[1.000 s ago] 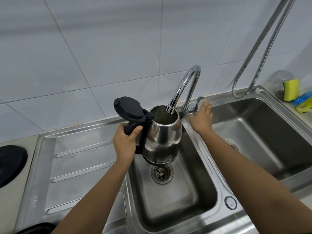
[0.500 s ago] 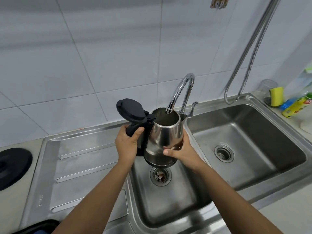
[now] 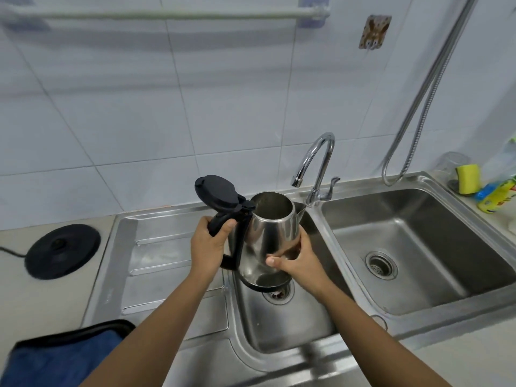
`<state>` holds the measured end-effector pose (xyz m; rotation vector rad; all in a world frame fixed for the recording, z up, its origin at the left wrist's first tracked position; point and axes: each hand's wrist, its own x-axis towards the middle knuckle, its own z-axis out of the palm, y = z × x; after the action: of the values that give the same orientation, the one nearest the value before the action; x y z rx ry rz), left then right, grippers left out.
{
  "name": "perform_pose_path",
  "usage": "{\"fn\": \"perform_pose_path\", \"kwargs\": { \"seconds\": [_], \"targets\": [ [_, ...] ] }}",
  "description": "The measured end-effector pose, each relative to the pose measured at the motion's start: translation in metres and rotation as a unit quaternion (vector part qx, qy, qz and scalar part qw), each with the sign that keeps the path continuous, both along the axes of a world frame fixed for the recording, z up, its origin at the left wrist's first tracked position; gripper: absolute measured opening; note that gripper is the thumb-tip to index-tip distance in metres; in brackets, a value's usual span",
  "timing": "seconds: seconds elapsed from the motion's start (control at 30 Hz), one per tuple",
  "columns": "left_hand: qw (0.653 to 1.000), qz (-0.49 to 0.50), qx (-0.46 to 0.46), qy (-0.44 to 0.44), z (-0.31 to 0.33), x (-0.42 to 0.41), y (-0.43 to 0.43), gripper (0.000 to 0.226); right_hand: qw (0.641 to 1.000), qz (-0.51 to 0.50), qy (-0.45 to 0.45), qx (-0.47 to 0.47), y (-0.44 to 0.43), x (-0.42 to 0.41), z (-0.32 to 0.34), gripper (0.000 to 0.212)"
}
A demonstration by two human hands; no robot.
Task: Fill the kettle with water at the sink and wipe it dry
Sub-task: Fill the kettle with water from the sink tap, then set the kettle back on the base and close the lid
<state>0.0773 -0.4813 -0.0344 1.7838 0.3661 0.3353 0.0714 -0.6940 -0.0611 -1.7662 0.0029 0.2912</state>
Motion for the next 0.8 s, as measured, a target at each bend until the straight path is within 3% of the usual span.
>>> {"fn": "perform_pose_path", "kwargs": {
  "seconds": [0.13, 0.27, 0.43, 0.57, 0.8],
  "targets": [
    [1.0, 0.028, 0.002, -0.01, 0.013, -0.018, 0.022, 0.028, 1.0, 0.012, -0.018, 0.003, 0.025, -0.009, 0.015, 0.116],
    [0.998, 0.056, -0.005, -0.025, 0.028, -0.038, 0.055, 0.022, 0.999, 0.023, -0.033, 0.012, 0.059, -0.02, 0.028, 0.092],
    [0.996, 0.078, 0.001, -0.048, 0.043, -0.064, 0.113, 0.02, 0.998, 0.032, -0.05, 0.021, 0.119, -0.043, 0.045, 0.095],
    [0.995, 0.08, 0.003, -0.054, 0.049, -0.088, 0.17, 0.035, 0.997, 0.023, -0.065, 0.024, 0.175, -0.069, 0.053, 0.106],
    [0.996, 0.072, -0.003, -0.057, 0.054, -0.129, 0.273, 0.034, 0.996, 0.004, -0.071, 0.048, 0.277, -0.12, 0.056, 0.096]
  ]
}}
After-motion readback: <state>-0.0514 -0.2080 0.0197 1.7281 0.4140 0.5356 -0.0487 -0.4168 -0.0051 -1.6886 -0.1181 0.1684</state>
